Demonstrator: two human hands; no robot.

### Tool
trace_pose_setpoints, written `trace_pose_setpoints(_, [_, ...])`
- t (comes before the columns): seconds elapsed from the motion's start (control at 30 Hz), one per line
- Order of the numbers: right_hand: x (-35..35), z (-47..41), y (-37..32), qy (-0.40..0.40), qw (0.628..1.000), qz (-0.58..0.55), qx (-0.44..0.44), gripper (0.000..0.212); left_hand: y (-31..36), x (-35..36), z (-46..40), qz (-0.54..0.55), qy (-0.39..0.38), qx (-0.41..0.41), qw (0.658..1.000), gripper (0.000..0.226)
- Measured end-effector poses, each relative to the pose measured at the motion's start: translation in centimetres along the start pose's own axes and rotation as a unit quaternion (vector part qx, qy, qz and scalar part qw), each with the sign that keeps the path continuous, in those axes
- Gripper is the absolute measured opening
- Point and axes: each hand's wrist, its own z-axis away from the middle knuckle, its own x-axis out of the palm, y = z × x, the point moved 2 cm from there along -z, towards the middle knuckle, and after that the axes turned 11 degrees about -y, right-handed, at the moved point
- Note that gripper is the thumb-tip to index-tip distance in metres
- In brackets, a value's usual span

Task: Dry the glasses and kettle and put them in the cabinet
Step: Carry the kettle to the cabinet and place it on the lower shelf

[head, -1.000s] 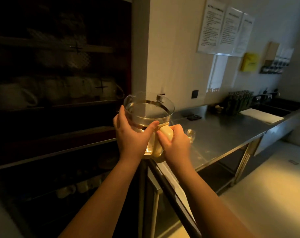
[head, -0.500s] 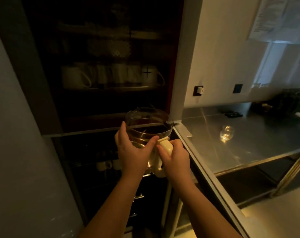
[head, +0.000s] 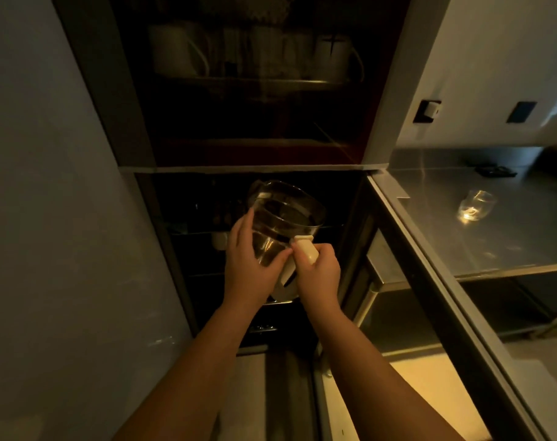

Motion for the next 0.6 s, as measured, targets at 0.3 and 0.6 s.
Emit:
trace_pose_setpoints(0.3, [2.0,-0.7,3.1,0.009,0.980,-0.164,0.109,0.035,-2.8,-0.8,3.5,-0.049,-0.024,-0.020,0.998,0.017])
trace_pose_setpoints(0.6, [3.5,-0.5,4.4,0.002,0.953,-0.268,0.141,0.033,-6.7,0.5,4.9,0.019,-0.031,-0.254,0.966,0.038])
